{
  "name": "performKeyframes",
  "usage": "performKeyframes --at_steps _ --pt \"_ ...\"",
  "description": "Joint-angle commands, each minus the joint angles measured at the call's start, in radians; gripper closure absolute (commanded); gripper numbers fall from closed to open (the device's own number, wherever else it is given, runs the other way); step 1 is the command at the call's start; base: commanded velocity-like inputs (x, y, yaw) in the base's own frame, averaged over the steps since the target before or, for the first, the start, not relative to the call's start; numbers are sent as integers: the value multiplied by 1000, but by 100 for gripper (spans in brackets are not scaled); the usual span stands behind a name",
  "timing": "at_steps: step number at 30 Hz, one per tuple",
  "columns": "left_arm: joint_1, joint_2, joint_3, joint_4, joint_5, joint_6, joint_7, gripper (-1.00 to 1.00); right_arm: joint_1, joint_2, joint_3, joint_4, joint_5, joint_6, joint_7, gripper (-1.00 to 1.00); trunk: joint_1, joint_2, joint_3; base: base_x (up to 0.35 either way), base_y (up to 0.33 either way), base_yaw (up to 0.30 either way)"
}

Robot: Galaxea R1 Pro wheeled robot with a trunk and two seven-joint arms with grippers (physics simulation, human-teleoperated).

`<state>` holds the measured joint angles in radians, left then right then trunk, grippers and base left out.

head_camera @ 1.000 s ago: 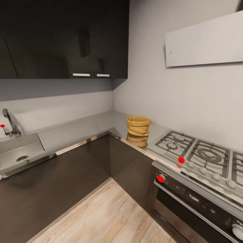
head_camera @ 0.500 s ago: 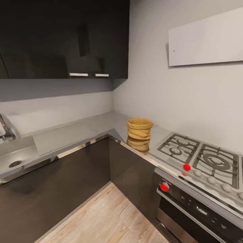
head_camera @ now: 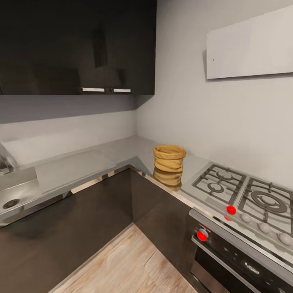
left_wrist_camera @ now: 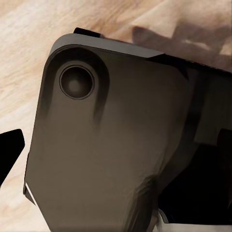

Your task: In the kitchen, take the popcorn bag from the countertop, put it into the microwave, and heat it until the popcorn is cooked so the cooked popcorn ends up inside the bag.

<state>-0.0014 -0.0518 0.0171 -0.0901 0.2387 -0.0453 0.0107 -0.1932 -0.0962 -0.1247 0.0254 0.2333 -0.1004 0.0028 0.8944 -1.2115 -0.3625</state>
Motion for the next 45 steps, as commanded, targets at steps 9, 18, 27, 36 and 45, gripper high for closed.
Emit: performKeyframes --at_steps 9,18,27,36,45 --pt "0 0 1 0 4 -2 1 -100 -1 0 -9 3 9 -5 0 -100 0 -1 -1 146 0 0" --pt "0 0 2 0 4 -2 1 -100 -1 0 -12 2 11 -7 1 -100 0 -1 -1 80 0 0" --pt "0 -1 3 0 4 -2 1 -100 -2 66 -8 -4 15 -1 10 -100 0 -1 -1 1 0 0" --pt "0 -2 4 0 4 -2 1 -100 -1 78 -6 -2 13 45 15 -100 0 -1 -9 0 0 0" --pt "0 0 3 0 4 -2 1 -100 -1 72 -7 -2 14 38 7 -100 0 -1 -23 0 0 -42"
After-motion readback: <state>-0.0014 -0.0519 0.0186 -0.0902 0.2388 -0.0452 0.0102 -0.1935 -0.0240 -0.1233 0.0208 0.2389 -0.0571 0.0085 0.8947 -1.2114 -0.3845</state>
